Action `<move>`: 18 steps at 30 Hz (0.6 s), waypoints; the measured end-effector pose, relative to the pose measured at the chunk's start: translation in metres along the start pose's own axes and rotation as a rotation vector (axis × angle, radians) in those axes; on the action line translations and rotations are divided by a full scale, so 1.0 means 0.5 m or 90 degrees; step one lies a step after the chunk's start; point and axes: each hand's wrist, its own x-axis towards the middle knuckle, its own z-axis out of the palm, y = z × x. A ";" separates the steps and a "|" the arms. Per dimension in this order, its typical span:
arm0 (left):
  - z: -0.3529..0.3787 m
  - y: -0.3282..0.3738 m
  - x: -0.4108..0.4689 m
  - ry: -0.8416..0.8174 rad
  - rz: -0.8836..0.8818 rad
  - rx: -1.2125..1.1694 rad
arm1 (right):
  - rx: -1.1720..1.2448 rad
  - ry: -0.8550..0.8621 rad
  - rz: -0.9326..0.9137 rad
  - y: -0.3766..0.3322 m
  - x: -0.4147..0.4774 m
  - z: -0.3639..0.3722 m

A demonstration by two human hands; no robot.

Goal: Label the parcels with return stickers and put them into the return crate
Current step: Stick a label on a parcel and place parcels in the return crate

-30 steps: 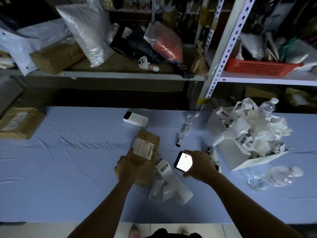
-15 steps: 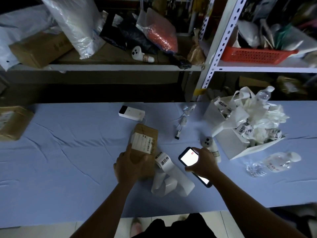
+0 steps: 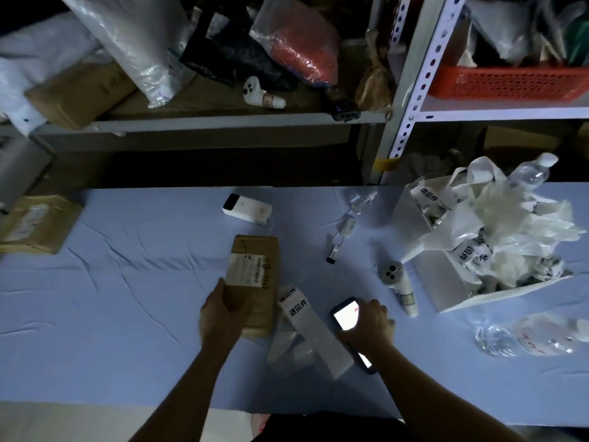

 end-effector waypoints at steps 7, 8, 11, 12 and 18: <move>0.006 0.031 -0.008 0.049 -0.055 -0.068 | 0.154 -0.079 -0.251 -0.074 0.047 0.008; 0.004 0.036 -0.008 0.056 -0.058 -0.071 | 0.190 -0.119 -0.260 -0.088 0.045 0.010; -0.001 0.045 -0.006 0.086 -0.031 -0.051 | 0.247 -0.145 -0.254 -0.110 0.038 0.024; -0.004 0.050 -0.006 0.093 -0.015 -0.033 | 0.271 -0.142 -0.242 -0.112 0.036 0.028; 0.001 0.079 -0.039 0.074 0.221 0.073 | 0.539 -0.161 -0.177 -0.117 0.022 0.004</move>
